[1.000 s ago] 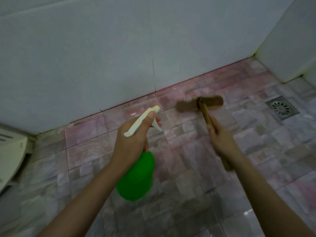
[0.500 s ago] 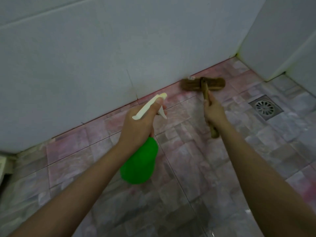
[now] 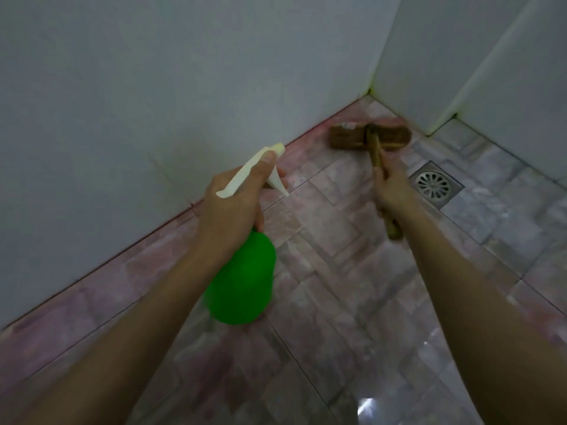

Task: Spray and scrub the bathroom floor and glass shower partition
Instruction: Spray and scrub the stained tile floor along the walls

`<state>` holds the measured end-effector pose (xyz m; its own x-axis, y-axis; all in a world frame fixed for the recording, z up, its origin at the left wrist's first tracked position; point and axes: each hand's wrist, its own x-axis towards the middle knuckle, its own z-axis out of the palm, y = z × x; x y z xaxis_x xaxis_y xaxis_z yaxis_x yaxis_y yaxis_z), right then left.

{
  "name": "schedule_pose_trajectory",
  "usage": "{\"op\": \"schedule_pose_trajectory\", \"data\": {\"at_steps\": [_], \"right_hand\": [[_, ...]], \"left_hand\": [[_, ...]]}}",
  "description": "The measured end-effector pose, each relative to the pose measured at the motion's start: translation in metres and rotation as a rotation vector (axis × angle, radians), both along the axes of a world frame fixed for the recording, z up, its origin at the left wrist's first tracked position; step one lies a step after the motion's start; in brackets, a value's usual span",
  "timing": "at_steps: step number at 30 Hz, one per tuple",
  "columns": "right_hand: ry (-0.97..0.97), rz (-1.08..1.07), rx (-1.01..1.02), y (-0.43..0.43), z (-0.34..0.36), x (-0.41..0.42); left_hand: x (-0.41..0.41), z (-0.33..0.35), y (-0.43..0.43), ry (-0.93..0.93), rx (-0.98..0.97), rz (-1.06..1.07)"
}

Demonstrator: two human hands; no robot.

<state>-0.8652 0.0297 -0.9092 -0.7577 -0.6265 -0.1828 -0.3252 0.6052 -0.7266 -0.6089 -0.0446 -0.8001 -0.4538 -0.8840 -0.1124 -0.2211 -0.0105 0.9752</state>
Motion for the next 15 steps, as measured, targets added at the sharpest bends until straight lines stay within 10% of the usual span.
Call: {"op": "schedule_pose_trajectory", "data": {"at_steps": [10,15], "right_hand": [[0.001,-0.051,-0.021,0.003,0.002,-0.009],[-0.046,-0.013,0.075,0.130,0.024,0.130]], "left_hand": [[-0.023,-0.021,-0.006,-0.013,0.046,-0.205],[-0.027,-0.028,-0.009,-0.058,0.079,-0.363]]}}
